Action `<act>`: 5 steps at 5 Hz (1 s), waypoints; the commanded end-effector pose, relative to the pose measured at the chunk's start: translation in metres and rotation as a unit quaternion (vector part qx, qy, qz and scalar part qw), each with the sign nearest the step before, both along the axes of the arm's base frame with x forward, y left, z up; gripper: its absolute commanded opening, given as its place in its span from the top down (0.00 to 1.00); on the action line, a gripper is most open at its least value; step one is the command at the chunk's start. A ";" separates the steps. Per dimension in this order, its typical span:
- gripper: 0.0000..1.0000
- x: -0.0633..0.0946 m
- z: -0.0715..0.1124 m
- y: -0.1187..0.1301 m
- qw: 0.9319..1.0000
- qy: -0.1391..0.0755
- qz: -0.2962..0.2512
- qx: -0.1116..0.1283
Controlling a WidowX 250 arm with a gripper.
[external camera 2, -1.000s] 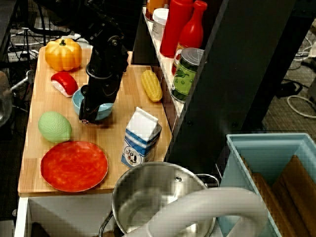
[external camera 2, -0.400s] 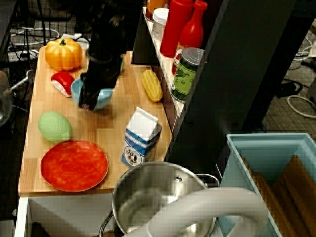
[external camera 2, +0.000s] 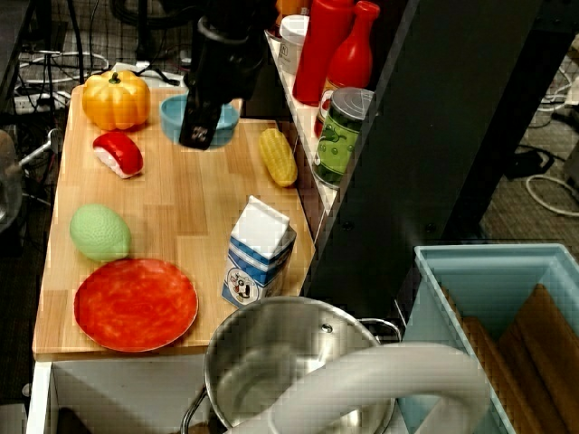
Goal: Lift bowl
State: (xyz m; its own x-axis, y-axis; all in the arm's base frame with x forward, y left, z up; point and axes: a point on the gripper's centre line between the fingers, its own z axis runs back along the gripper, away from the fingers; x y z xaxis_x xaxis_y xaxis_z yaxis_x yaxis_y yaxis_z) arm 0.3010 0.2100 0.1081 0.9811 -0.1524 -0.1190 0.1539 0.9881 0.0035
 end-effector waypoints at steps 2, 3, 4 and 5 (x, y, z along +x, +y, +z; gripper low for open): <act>1.00 -0.001 0.063 0.001 0.999 -0.041 -0.015 -0.020; 1.00 -0.009 0.077 -0.002 0.998 -0.049 -0.025 -0.028; 1.00 -0.018 0.085 -0.004 0.997 -0.055 -0.030 -0.033; 1.00 -0.023 0.089 -0.005 0.997 -0.059 -0.033 -0.036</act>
